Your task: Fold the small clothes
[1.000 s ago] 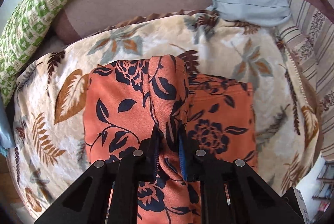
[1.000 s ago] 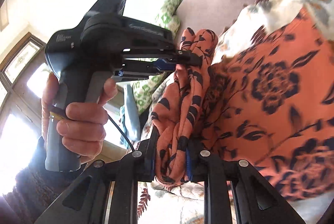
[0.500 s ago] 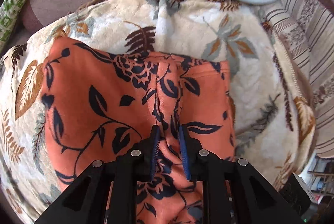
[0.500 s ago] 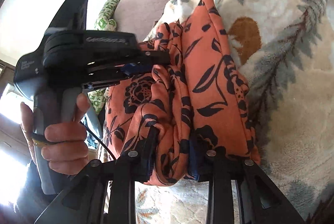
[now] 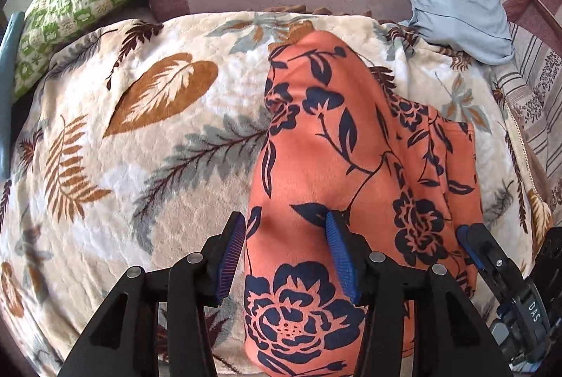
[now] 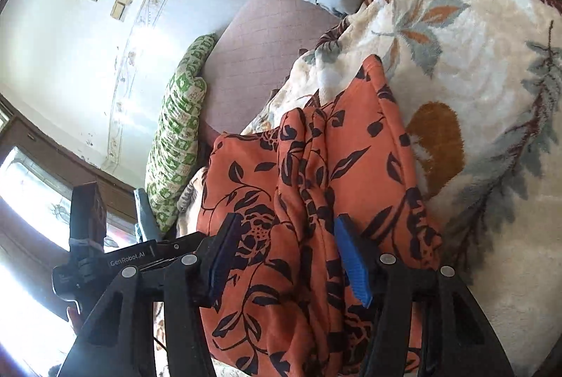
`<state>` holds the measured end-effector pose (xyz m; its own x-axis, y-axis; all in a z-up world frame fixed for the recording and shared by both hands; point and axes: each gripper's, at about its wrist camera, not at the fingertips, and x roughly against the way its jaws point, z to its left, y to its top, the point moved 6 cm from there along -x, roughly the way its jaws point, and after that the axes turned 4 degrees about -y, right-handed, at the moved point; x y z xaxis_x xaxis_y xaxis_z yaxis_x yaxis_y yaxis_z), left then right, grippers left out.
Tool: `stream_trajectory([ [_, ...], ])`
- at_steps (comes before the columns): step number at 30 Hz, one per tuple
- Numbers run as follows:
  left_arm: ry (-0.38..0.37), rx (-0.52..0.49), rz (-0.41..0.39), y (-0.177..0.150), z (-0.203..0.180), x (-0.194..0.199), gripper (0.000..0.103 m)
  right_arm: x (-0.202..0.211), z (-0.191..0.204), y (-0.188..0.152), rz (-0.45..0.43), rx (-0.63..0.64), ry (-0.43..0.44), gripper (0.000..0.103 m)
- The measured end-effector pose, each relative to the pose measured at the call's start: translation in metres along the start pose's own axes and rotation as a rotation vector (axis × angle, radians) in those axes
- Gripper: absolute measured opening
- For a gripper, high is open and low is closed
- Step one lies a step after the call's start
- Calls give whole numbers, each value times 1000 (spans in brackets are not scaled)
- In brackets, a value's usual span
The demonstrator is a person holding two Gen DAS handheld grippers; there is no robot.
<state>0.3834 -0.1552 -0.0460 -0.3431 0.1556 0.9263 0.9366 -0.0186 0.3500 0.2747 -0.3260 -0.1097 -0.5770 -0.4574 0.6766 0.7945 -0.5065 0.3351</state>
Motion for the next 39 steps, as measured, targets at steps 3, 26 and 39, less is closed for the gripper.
stream_trajectory([
  [3, 5, -4, -12, -3, -4, -7, 48, -8, 4, -9, 23, 53, -52, 58],
  [26, -137, 27, 23, 11, 1, -1, 45, 19, 7, 11, -53, 17, -18, 58],
  [39, -280, 206, 129, 56, 24, -41, 45, -71, 27, 48, 179, 183, -139, 16],
])
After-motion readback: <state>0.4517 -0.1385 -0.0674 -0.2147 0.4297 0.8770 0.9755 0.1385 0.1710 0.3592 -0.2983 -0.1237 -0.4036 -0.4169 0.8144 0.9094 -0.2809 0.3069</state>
